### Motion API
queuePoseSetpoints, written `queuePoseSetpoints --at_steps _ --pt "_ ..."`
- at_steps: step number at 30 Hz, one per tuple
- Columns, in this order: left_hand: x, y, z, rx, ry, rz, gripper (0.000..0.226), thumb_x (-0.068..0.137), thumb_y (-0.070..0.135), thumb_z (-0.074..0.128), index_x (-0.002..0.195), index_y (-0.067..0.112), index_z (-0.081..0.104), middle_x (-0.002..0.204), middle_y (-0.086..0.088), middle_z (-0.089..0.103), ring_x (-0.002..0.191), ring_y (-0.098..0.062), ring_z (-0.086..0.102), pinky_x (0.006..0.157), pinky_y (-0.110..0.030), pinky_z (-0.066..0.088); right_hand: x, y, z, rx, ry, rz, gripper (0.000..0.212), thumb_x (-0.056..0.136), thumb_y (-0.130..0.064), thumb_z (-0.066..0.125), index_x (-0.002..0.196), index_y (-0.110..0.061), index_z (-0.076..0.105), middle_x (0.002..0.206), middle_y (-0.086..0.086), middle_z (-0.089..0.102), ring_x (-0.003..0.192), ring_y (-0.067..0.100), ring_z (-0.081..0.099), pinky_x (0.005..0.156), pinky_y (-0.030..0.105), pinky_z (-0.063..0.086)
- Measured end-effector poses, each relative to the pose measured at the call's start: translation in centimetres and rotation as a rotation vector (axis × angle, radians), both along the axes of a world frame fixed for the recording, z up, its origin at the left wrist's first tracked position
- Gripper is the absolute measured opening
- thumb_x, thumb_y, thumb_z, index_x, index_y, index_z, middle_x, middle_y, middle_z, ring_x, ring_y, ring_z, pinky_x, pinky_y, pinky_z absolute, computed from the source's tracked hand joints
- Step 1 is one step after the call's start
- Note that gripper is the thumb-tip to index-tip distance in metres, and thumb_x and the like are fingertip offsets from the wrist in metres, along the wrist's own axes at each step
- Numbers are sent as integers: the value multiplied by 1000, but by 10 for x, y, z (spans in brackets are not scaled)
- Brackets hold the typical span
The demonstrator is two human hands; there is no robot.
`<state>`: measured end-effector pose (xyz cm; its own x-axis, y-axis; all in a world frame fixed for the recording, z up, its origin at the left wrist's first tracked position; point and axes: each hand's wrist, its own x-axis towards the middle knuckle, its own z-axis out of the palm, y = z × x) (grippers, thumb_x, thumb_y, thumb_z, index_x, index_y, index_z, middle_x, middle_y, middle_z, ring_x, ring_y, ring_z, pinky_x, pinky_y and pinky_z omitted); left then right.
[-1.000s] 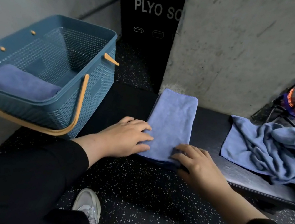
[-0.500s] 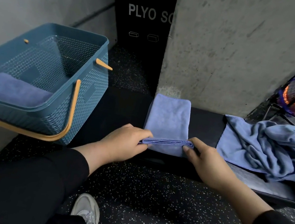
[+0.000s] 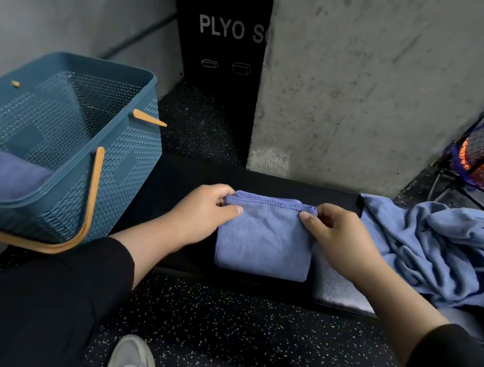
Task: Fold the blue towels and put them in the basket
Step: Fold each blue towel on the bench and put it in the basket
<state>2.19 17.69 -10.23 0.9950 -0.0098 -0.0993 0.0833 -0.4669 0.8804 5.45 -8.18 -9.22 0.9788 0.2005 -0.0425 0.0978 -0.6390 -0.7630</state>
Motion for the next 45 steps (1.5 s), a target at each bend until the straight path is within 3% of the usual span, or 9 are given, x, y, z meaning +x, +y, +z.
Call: queuePoseSetpoints --at_steps 3,8,12,19,25,30,36,41,45 --pt "17 -5 -3 -19 19 70 6 94 21 67 99 19 68 89 1 77 85 -11 72 76 -37 54 23 3 -9 -76 12 -57 35 92 -45 63 72 -17 60 61 0 63 62 19 63 62 35 50" --pt "37 -7 -21 118 32 107 6 92 25 70 95 23 66 81 0 74 83 -20 71 79 -44 55 47 12 -20 -246 28 -93 44 93 -46 60 66 -12 53 57 1 54 56 19 48 53 33 35" --pt "43 -4 -32 333 -22 147 22 91 30 70 113 29 63 80 7 62 81 -10 61 74 -31 49 51 16 -35 -352 0 -96 35 93 -49 59 80 -16 62 74 0 65 76 25 58 66 35 48" --pt "43 -6 -23 578 -429 -54 34 94 40 53 119 21 68 112 7 60 107 -16 55 96 -39 42 45 16 -42 -390 -286 -179 33 90 -55 59 94 -22 52 95 0 60 92 28 58 78 43 49" --pt "29 -15 -19 775 -360 -315 48 99 43 50 143 24 54 151 5 45 143 -14 34 116 -37 21 20 27 -31 -353 -581 251 40 96 -37 41 118 -13 65 122 6 67 110 30 65 89 47 54" --pt "14 -20 -33 945 -110 -458 73 101 62 27 161 22 11 169 8 -2 153 -7 -9 125 -47 2 0 18 -55 -713 -144 443 93 81 -77 -7 159 -27 5 165 -12 -6 152 7 -4 124 48 8" --pt "9 -14 -43 910 -26 -459 80 97 70 14 159 26 -11 164 17 -21 150 -6 -23 124 -52 -3 1 10 -57 -691 -98 459 82 83 -72 -4 156 -36 -12 160 -22 -21 147 0 -21 124 47 -3" --pt "12 -14 -44 880 7 -471 78 98 69 14 158 28 -14 163 18 -26 149 -8 -27 123 -54 -8 5 9 -60 -649 -102 473 89 78 -79 -12 156 -37 -11 161 -23 -20 147 -1 -22 123 47 -6" --pt "11 -15 -39 889 -61 -430 74 98 66 20 160 26 10 168 9 -7 153 -10 -17 122 -56 -7 1 -3 -61 -476 -321 480 79 88 -81 12 149 -35 34 161 -14 24 150 3 15 121 51 16"
